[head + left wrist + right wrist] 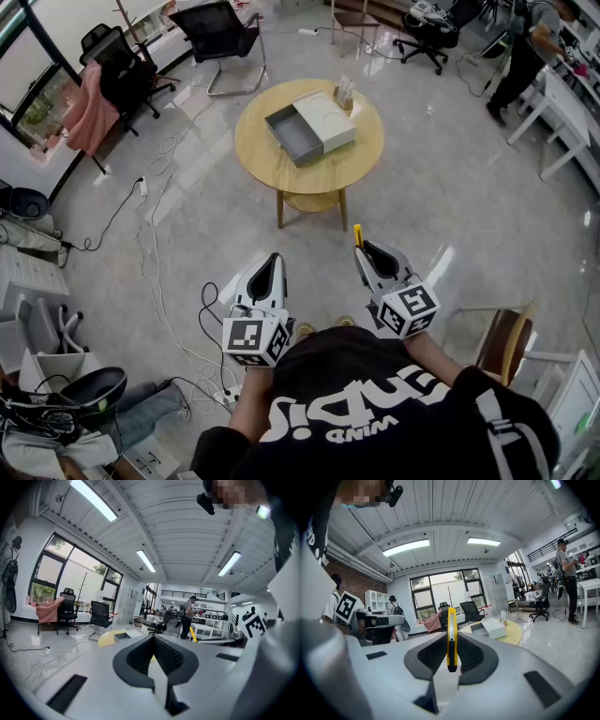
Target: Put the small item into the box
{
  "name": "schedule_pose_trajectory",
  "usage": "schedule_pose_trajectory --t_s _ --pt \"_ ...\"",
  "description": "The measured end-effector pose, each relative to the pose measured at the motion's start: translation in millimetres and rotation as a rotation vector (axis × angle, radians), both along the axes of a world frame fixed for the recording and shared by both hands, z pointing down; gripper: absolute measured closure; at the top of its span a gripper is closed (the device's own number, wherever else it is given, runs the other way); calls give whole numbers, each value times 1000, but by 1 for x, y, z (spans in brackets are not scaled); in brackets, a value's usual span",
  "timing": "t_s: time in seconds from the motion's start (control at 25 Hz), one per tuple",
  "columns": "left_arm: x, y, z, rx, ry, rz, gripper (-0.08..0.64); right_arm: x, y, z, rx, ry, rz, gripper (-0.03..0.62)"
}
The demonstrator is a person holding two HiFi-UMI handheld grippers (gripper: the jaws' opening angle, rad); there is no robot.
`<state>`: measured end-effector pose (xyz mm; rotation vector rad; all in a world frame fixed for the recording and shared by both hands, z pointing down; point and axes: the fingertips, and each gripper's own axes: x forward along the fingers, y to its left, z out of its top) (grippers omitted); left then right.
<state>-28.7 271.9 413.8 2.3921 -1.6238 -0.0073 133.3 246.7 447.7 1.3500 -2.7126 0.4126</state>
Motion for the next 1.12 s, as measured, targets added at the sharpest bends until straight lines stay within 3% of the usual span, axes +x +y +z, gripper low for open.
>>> schedule_pose_trajectory --t_s 0.52,1.12 --pt "-7 6 0 0 6 26 552 -4 8 -5 -4 -37 24 535" --pt "-46 13 7 4 11 111 552 -45 16 -3 24 -74 87 535"
